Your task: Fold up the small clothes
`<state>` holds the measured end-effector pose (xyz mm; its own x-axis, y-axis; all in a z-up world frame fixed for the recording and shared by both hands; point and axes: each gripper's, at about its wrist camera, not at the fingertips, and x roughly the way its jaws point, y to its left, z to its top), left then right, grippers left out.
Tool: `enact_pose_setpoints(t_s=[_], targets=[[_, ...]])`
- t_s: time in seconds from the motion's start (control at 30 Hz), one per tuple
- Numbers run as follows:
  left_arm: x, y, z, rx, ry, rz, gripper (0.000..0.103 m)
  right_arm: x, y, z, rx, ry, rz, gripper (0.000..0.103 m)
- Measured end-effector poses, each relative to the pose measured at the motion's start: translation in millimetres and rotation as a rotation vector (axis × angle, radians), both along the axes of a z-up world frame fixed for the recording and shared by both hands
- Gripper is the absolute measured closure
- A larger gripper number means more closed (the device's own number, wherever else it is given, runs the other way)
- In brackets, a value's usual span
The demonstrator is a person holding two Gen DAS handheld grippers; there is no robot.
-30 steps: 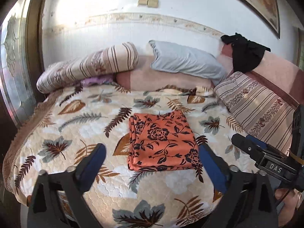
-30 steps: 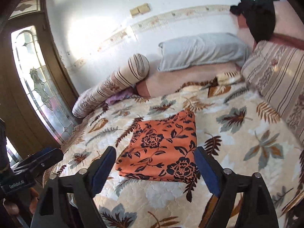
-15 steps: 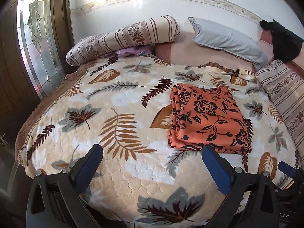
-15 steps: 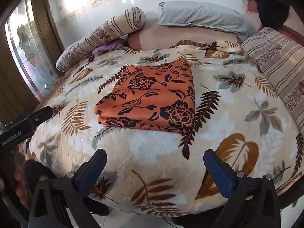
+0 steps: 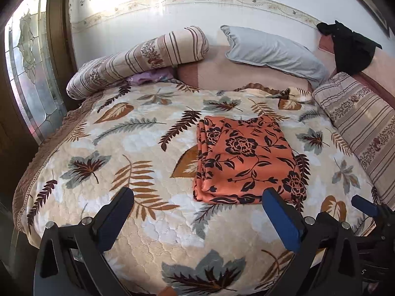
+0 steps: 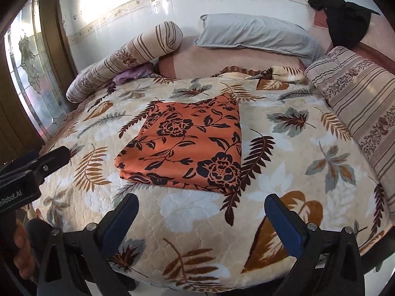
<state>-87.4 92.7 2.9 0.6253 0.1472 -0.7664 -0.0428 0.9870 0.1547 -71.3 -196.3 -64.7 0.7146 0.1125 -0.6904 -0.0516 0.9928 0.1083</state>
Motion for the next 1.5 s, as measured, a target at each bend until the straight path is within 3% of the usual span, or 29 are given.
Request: enact_pose_setpoints(t_s=[0.3, 1.3, 1.5], targets=[[15.3, 2.3, -18.5, 0.018, 0.050, 0.021, 0.000, 8.0, -1.4, -5.1, -0.003, 0.026, 0.001, 0.000], [55.1, -2.4, -35.9, 0.021, 0.074, 0.010, 0.000, 51.3, 0.9, 0.2, -0.017, 0.027, 0.011, 0.000], [65.8, -5.6, -35.1, 0.026, 0.041, 0.005, 0.000, 63.3, -1.2, -2.7, -0.012, 0.032, 0.013, 0.000]])
